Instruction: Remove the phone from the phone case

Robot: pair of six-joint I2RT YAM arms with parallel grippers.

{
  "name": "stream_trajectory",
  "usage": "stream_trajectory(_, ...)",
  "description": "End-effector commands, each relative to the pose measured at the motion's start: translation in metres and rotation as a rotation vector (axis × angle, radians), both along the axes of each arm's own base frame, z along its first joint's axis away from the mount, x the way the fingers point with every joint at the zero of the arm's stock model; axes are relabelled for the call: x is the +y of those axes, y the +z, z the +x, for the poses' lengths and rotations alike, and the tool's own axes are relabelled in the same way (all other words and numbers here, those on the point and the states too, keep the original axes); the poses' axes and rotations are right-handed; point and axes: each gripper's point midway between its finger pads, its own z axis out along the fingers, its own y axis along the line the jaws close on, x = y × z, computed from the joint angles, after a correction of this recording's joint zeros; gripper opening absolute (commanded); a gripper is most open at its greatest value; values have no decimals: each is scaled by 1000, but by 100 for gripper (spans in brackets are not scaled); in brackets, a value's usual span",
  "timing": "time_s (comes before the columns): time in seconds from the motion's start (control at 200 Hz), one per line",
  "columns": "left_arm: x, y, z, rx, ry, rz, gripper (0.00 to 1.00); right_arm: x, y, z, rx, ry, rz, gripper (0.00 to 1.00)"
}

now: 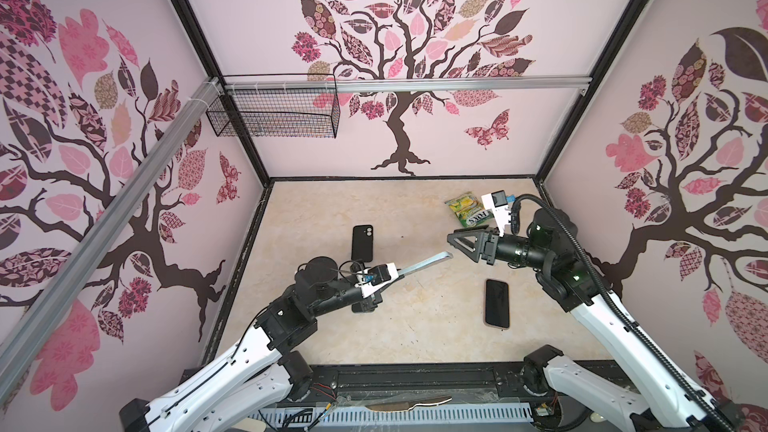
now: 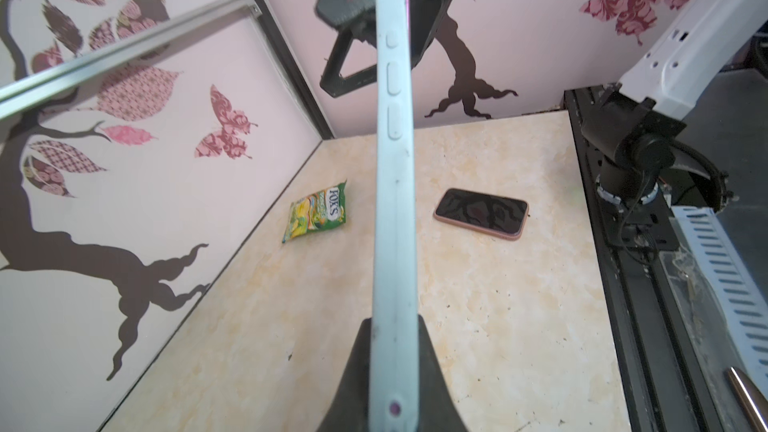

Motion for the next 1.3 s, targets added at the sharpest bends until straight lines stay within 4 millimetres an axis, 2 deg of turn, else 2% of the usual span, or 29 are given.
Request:
stream_trajectory(0.0, 3, 25, -5, -22, -1, -131, 0, -27, 16, 12, -108, -192, -25, 77)
stream_trajectory(0.07, 5, 26, -7, 4, 3, -173, 0, -31, 24, 8, -170, -205, 8, 84)
stream_trajectory(0.155, 7, 26, -7, 26, 8, -214, 0, -28, 33, -4, -261, -156, 45, 87)
stream_trajectory(0.28, 7, 28, -9, 67, -20, -287, 0, -13, 52, -34, -391, 13, 102, 88)
stream_trajectory(0.295, 8, 34, -11, 55, -29, -317, 0, -11, 54, -37, -398, 37, 106, 88)
stream_trajectory(0.44, 11, 54, -10, 111, -53, -472, 0, 5, 58, -62, -413, 240, 135, 88)
stream_trajectory(0.575, 13, 78, -2, 224, -60, -654, 0, 7, 48, -61, -412, 254, 158, 87)
stream_trajectory(0.73, 7, 101, 11, 379, -63, -789, 0, 10, 49, -61, -413, 281, 244, 84)
stream_trajectory(0.96, -9, 126, 15, 529, -126, -869, 0, 30, 37, -63, -387, 347, 256, 83)
stream_trajectory(1.095, -21, 139, 8, 599, -219, -877, 0, 35, 43, -66, -396, 369, 289, 79)
stream_trajectory(1.295, -36, 143, 6, 660, -274, -851, 0, 39, 54, -77, -420, 451, 324, 68)
